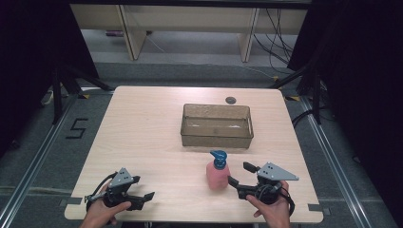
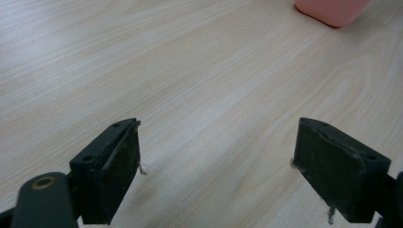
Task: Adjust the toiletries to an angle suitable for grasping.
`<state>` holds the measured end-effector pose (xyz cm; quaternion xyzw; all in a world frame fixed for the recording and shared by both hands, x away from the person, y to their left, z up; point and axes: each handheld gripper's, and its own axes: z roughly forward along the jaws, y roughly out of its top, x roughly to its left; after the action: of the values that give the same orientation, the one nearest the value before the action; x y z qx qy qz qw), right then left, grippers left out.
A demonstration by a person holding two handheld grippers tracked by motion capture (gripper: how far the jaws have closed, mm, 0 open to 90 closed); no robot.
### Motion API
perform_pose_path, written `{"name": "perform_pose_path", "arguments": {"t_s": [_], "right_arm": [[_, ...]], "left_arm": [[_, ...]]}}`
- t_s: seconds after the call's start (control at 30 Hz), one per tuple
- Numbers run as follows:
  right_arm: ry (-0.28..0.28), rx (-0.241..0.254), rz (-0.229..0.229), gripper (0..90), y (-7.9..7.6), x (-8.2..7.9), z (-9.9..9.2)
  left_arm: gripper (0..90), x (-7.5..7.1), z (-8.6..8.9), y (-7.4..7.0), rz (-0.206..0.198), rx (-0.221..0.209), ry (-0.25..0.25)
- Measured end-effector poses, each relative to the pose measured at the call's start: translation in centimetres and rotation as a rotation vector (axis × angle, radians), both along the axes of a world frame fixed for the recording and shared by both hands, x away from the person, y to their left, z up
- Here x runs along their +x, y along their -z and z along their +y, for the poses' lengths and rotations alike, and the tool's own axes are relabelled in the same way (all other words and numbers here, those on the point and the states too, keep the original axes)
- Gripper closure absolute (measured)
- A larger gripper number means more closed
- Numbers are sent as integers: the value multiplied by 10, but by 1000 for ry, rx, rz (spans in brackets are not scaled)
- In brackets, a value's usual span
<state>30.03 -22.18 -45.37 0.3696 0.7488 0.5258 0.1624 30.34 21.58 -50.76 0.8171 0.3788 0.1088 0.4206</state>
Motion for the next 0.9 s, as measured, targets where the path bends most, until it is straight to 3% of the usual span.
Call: {"name": "perform_pose_path", "arguments": {"t_s": [0.07, 0.1, 0.17, 0.2, 0.3, 0.33, 0.4, 0.47, 0.67, 0.7, 0.73, 0.77, 0.9], "right_arm": [[4, -4, -23, 229, -1, 1, 1], [8, 4, 0, 230, -1, 0, 3], [0, 3, -18, 237, -2, 2, 4], [8, 19, 2, 241, -2, 0, 7], [-11, -4, -26, 247, -4, 3, 8], [-7, 24, -8, 248, -4, 1, 11], [-16, -4, -45, 251, -5, 4, 10], [-23, 20, -24, 253, -5, 4, 13], [-28, 16, -3, 271, -4, 7, 19], [-39, 1, -44, 275, -4, 10, 19], [-37, 10, -25, 280, -5, 9, 22], [-33, -11, -45, 281, -5, 10, 22], [-40, 8, -19, 296, -5, 12, 29]], "left_arm": [[151, 0, 0, 0, 0, -2, 0], [151, 0, 0, 0, 0, -2, 0], [151, -1, -1, 0, 1, -17, -4], [151, -1, -1, 0, 1, -17, -4], [151, -1, -1, 1, 2, -17, -5], [151, -1, -1, 1, 3, -17, -4], [151, 0, 1, 0, 2, 4, 5], [151, 0, 0, 1, 3, -6, -1], [151, -1, -1, 1, -2, -13, -10], [151, -1, -1, 1, -2, -13, -10], [151, 0, 1, 0, 4, 7, 10], [151, 0, 1, 0, 3, 3, 6], [151, 0, 1, 0, 2, 3, 8]]}}
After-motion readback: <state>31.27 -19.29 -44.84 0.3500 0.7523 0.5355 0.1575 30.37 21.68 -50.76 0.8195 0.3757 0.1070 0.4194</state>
